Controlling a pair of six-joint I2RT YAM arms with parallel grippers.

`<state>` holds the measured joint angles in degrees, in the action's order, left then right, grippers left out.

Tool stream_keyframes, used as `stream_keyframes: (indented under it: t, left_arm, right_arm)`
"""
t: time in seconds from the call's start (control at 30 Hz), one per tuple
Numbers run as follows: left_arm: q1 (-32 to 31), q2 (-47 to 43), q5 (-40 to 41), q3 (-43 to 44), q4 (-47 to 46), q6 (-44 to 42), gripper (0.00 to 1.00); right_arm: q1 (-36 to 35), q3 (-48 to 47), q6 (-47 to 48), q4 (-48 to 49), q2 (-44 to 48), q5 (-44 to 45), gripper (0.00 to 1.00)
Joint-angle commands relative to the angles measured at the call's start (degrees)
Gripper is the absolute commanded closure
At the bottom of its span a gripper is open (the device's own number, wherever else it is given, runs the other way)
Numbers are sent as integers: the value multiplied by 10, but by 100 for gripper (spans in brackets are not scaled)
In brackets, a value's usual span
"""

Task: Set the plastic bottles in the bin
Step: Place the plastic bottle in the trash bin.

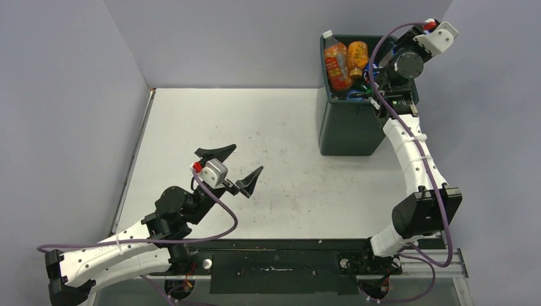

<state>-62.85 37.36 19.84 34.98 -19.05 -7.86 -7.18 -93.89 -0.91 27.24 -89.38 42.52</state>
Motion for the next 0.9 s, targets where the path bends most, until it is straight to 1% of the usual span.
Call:
stream_keyframes:
  t: [0.0, 0.03, 0.07, 0.1, 0.13, 0.17, 0.2, 0.37, 0.4, 0.43, 0.47, 0.57, 0.63, 0.7, 0.77, 0.8, 0.87]
  left_arm:
    - [-4, -2, 64, 12, -7, -6, 4]
    - [-4, -2, 67, 11, -5, -8, 4]
    - [-4, -1, 67, 11, -5, -9, 4]
    - [-5, 0, 66, 11, -3, -9, 4]
    - [-6, 2, 65, 12, -1, -9, 4]
    - [-7, 4, 64, 15, 1, -8, 4]
    - [-7, 6, 62, 17, 4, -7, 4]
    - [-10, 14, 65, 25, 15, -3, 4]
    - [-10, 15, 69, 29, 20, 1, 4]
    - [-11, 17, 73, 34, 25, 5, 4]
    - [-11, 21, 78, 40, 31, 10, 4]
    - [-12, 31, 92, 65, 58, 23, 4]
    - [-12, 37, 101, 89, 92, 28, 4]
    - [-12, 40, 98, 107, 133, 33, 4]
    - [-12, 37, 86, 115, 166, 32, 4]
    - [-12, 34, 85, 113, 170, 28, 4]
    - [-12, 27, 105, 102, 157, 32, 4]
  right_arm:
    - [8, -15, -70, -44, -8, -58, 81]
    - [9, -16, -76, -53, -10, -67, 77]
    - [10, -17, -83, -64, -13, -78, 69]
    - [10, -20, -88, -75, -15, -86, 52]
    - [10, -25, -96, -94, -17, -99, 39]
    - [10, -33, -103, -109, -20, -104, 30]
    - [10, -40, -113, -121, -21, -108, 24]
    - [-4, -94, -142, -182, -23, -122, 3]
    - [-13, -107, -140, -191, -21, -122, 2]
    - [-23, -121, -137, -201, -19, -122, 9]
    - [-37, -135, -131, -210, -17, -120, 10]
    - [-90, -180, -116, -245, -6, -105, 10]
    - [-116, -189, -132, -269, 16, -108, 10]
    - [-145, -173, -147, -293, 48, -125, 10]
    - [-177, -124, -161, -287, 91, -147, 10]
    - [-187, -95, -179, -285, 116, -171, 10]
    - [-191, -30, -216, -284, 163, -248, 10]
